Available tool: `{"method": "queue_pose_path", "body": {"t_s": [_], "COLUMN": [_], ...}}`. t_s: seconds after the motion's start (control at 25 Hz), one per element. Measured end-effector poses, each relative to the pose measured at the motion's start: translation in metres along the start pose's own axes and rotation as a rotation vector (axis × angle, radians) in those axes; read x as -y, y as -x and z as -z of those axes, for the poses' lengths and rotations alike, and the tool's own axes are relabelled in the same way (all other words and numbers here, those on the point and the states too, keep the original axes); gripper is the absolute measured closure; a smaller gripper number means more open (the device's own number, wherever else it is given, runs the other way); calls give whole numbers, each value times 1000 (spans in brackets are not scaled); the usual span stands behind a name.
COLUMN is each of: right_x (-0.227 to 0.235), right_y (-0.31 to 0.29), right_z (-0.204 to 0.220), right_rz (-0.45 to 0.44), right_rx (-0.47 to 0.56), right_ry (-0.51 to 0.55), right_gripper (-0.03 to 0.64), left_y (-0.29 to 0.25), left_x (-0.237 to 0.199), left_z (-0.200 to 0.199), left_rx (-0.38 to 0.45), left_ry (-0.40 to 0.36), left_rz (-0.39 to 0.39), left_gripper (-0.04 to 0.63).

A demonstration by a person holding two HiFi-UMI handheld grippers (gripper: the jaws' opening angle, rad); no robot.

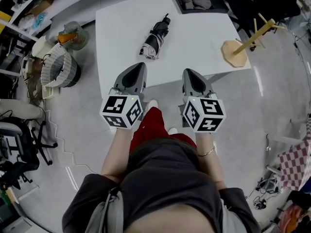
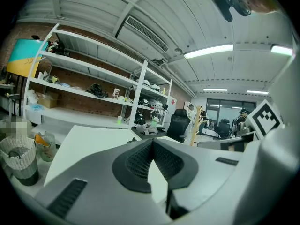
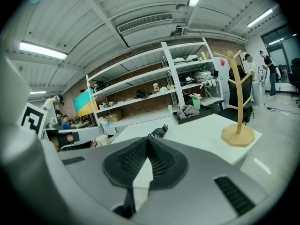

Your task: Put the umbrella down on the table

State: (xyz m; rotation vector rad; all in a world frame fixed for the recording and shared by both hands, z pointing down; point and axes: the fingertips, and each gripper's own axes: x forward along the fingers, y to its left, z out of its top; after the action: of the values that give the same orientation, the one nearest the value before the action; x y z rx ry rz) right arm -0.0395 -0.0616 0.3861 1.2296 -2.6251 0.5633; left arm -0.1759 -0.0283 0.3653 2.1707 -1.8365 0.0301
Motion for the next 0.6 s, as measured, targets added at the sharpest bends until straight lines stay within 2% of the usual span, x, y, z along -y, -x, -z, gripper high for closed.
{"method": "queue_pose_path", "body": {"t_s": [0.6], "right_x": [-14], "right_y": [32], "right_z": [-23], "right_rz": [-34], "right_rx": [101], "right_ry": [42], "right_gripper": [598], "left_y": [39], "left_x": [13], "left_z": [-6], "left_rx": [38], "left_ry": [-26], "left_rz": [-49], "left_gripper": [584]}}
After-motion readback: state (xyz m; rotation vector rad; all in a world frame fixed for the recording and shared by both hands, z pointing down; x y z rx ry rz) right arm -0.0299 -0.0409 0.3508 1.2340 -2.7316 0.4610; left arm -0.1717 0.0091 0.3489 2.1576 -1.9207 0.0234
